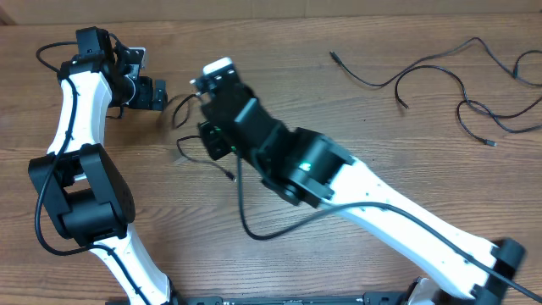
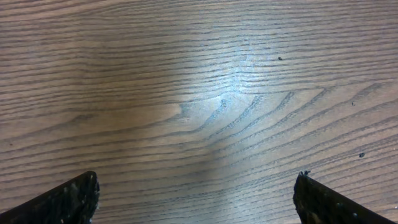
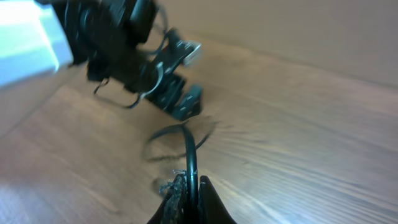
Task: Untangle cables
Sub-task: 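Grasp the thin black cable with the right gripper and lift it, then carry the cable rightward with the right gripper toward the other cables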
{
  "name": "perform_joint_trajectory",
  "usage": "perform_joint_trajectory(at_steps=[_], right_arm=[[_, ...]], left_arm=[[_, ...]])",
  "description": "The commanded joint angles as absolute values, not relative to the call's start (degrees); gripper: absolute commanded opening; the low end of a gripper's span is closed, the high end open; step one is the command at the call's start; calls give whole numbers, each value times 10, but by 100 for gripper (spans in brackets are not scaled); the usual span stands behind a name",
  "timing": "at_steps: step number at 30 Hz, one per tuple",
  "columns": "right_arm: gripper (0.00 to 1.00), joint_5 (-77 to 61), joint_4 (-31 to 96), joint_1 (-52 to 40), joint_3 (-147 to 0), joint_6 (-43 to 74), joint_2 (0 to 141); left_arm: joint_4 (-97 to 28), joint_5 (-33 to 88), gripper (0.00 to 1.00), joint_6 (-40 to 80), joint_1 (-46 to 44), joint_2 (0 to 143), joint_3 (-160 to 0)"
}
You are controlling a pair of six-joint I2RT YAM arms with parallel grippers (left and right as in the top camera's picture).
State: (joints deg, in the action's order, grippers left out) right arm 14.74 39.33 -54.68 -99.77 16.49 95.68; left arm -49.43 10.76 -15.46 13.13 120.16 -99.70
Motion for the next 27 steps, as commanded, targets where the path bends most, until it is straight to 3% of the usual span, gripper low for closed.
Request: perform_joint_trajectory(at_steps=[1, 15, 27], right_arm=[[4, 215, 410, -536, -1011, 165, 922], [4, 289, 647, -481, -1011, 348, 890], [4, 300, 799, -361, -1011, 472, 890]], left_arm=[[-492, 116, 100, -167, 127, 1211, -998], [-492, 116, 99, -167, 127, 1211, -998], [-492, 116, 99, -167, 127, 1211, -998]])
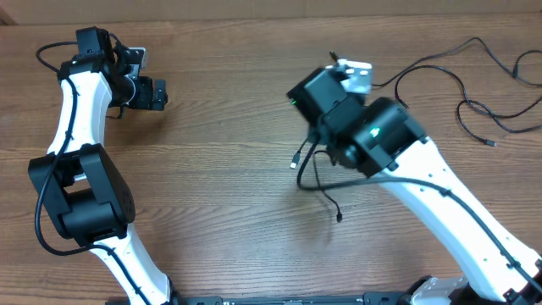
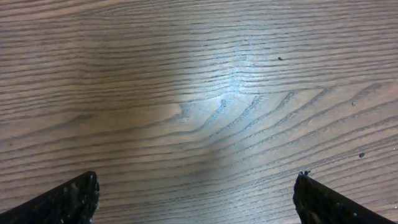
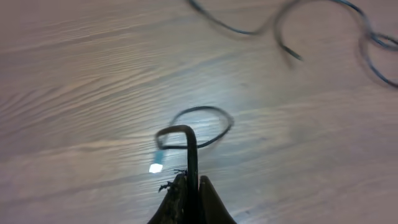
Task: Untangle cables
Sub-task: 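Carry the cable rightward with the right gripper toward the other cables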
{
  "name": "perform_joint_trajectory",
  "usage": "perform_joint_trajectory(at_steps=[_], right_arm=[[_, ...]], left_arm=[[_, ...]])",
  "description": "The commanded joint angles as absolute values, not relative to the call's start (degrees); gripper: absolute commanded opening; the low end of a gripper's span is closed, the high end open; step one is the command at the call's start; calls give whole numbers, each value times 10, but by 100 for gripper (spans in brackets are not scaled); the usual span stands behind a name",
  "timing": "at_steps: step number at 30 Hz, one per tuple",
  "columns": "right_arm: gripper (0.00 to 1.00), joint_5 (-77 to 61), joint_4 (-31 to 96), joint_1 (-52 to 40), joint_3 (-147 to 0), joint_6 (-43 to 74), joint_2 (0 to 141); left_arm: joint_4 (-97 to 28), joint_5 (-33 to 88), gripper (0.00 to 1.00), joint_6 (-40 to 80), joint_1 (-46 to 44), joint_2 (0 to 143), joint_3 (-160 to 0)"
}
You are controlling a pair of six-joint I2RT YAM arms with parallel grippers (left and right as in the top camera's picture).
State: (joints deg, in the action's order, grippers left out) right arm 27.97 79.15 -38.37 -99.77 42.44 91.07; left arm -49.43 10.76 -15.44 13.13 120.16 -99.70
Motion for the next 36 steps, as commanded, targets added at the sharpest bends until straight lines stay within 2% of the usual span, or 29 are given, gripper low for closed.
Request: perform_joint_trajectory(at_steps=[1, 19, 36], right_arm=[[4, 302, 808, -347, -1011, 480, 890], [4, 305, 848, -95, -1006, 482, 890], [4, 321, 849, 78, -978, 480, 891]], left_arm=[[-492, 116, 100, -167, 127, 1211, -998], [-492, 116, 100, -167, 127, 1211, -998], [-492, 116, 100, -167, 127, 1211, -998]])
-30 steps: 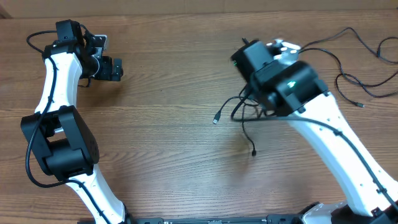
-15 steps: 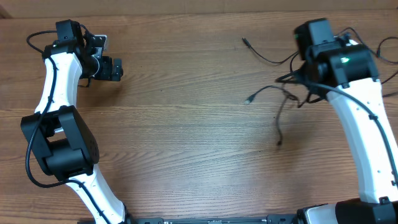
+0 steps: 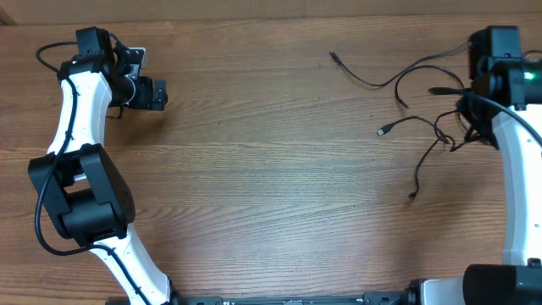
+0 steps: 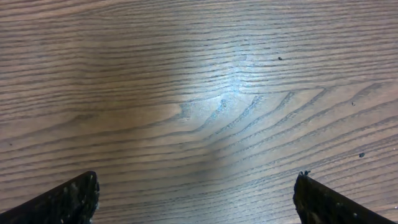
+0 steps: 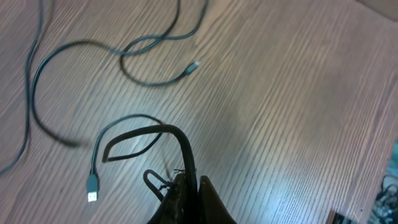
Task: Untangle cables
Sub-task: 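Carry the cable rightward with the right gripper toward the other cables, then lower the cable at the right edge and open the right gripper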
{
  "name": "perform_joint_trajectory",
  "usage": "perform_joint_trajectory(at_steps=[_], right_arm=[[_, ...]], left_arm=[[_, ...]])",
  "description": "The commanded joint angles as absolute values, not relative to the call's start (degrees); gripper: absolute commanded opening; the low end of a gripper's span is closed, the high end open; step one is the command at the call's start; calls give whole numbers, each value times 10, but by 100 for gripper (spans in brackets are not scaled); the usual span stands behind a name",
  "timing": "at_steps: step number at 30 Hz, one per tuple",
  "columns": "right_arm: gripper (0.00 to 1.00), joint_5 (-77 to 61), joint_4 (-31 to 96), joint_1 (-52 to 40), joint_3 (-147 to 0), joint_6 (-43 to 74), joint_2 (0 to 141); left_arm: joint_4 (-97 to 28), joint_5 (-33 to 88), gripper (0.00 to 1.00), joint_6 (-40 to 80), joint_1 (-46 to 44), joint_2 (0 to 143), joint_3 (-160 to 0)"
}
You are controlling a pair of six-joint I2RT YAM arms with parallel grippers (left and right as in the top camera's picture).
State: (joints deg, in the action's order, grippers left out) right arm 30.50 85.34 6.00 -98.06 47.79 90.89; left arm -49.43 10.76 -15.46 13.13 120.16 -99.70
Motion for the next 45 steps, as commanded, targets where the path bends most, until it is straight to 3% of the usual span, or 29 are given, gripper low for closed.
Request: perform_joint_trajectory(at_steps=[1, 29, 41, 45], right_arm=[[4, 321, 847, 87, -978, 480, 891], [7, 379, 783, 322, -978, 477, 933], [7, 378, 724, 351, -978, 477, 992], [12, 374, 719, 351, -978, 478, 994]], left_arm=[[-492, 116, 100, -167, 127, 1211, -998], [-492, 116, 99, -167, 127, 1211, -998], [-493, 116, 99, -167, 127, 1211, -998], [-492, 116, 100, -167, 127, 1211, -998]])
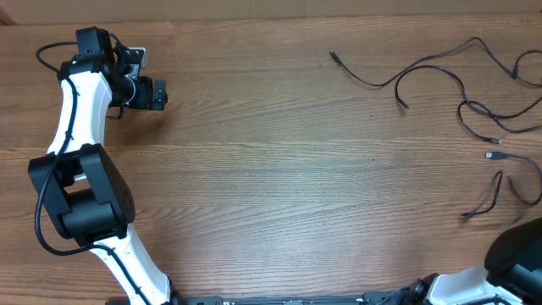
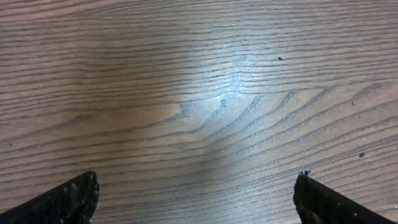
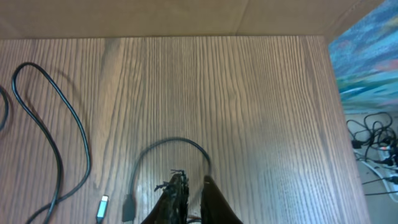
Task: Untangle cables
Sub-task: 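Lower the cable at the right edge and open the right gripper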
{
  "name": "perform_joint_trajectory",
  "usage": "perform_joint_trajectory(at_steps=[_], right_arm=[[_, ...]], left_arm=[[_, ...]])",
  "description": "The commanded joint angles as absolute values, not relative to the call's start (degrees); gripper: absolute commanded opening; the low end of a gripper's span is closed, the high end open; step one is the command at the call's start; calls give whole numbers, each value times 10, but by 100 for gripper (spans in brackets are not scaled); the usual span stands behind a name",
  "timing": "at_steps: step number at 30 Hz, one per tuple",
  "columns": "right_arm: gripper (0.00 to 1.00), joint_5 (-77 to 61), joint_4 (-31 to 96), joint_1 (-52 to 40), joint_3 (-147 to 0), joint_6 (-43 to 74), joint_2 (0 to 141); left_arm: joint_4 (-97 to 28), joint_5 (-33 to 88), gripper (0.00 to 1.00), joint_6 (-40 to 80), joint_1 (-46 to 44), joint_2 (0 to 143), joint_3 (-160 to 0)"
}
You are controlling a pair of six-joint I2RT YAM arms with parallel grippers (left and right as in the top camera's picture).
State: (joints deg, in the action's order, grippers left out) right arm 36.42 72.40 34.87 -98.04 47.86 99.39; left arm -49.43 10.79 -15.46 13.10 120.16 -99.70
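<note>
A short black cable point(image 1: 496, 183) lies on the wooden table near its right side, apart from the longer cables point(image 1: 423, 69) further back. In the right wrist view this cable point(image 3: 177, 140) loops just ahead of my right gripper point(image 3: 194, 178). The jaws stand a narrow gap apart with wood showing between them, and the loop runs under the right fingertip. Beside it lie a dark plug point(image 3: 128, 208) and a silver plug point(image 3: 102, 207). My left gripper point(image 2: 196, 199) is wide open over bare wood at the far left point(image 1: 157, 93).
Another black cable point(image 3: 59, 106) curves on the left of the right wrist view. The table's right edge point(image 3: 329, 74) is close, with loose wires on the floor point(image 3: 373, 137) beyond it. Only the base of the right arm point(image 1: 517, 254) shows overhead.
My right gripper was shut on the short cable and held it up at the right. Now its jaws are slightly apart, the cable lies flat, and the arm has left the overhead view. Left arm unchanged.
My right gripper was shut on the short cable next to the left gripper at the far left. It then held the cable over mid-table, later at the right by the other cables. Now the cable rests alone near the right edge. The left gripper stayed open throughout.
</note>
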Motion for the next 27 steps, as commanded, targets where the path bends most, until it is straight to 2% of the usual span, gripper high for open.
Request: perform_joint_trajectory(at_steps=[1, 7, 13, 15, 17, 20, 21, 27], right_arm=[[14, 374, 718, 351, -978, 478, 994], [24, 365, 718, 351, -978, 477, 994], [33, 299, 713, 351, -978, 447, 994], [43, 252, 702, 351, -978, 394, 994], [69, 192, 686, 351, -978, 323, 994], [96, 96, 676, 350, -979, 207, 994], [100, 76, 677, 350, -979, 188, 993], [100, 9, 695, 350, -979, 130, 991]], left_arm=[[-492, 116, 100, -167, 127, 1211, -998], [-492, 116, 99, -167, 127, 1211, -998], [-492, 116, 100, -167, 127, 1211, -998], [-492, 116, 100, -167, 127, 1211, -998], [-492, 116, 100, -167, 127, 1211, -998], [-492, 116, 99, -167, 127, 1211, -998], [-492, 116, 99, -167, 127, 1211, -998], [-492, 116, 99, -167, 127, 1211, -998]])
